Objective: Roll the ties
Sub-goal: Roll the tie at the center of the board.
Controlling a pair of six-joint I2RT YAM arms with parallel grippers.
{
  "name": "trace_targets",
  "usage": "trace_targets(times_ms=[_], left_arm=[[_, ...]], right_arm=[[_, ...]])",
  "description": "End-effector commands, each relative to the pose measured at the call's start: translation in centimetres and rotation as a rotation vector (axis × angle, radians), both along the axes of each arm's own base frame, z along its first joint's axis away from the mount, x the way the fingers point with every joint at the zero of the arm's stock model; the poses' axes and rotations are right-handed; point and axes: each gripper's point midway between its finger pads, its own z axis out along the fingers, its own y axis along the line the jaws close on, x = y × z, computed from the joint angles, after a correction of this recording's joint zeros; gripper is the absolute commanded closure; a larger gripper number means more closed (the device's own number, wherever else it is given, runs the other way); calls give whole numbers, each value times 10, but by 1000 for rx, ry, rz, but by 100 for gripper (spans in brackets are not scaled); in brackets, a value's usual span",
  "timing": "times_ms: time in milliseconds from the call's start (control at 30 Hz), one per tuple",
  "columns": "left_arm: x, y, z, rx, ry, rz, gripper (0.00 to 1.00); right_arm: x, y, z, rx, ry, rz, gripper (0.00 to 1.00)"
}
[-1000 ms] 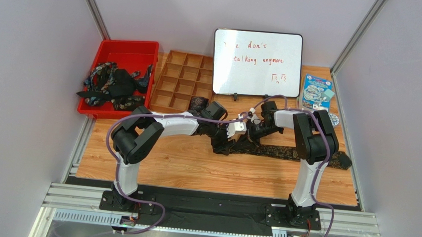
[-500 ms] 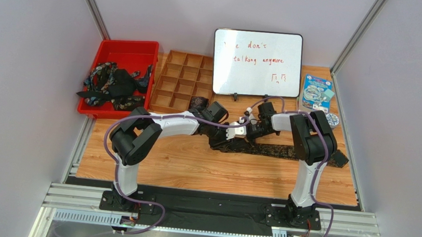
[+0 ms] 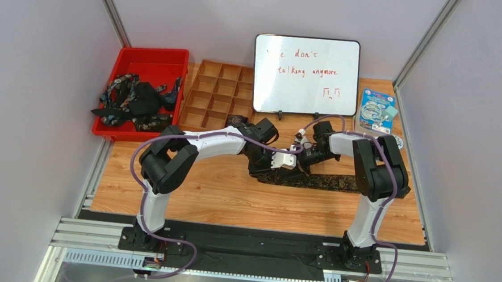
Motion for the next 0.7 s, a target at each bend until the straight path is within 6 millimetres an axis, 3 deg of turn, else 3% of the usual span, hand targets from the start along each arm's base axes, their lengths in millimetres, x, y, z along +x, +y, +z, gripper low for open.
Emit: trace_targets(times_ms=[0,133,233,433,600,633,667], left_arm=[[-4,8,-9,66,18,-28,73],[-4,10,-12,82,22,-28,72],[-5,9,-12,76,28,-34,72],[-7,8,-11,69,37,-39,71],[-7,8,-11,68,37,-41,69],[-6,8,-11,65,33,-43,68],[-6,8,-9,63,30,-42,66]], right_arm=[[4,14,20,53,-52,25,67],[7,29,21,62,-70,27,63],[14,35,20,57,-101,19,54],[14,41,4,20,-105,27,55],[14,44,-6,12,-95,27,84],[12,41,-9,2,-89,30,96],[12,39,-12,-5,-84,25,100]])
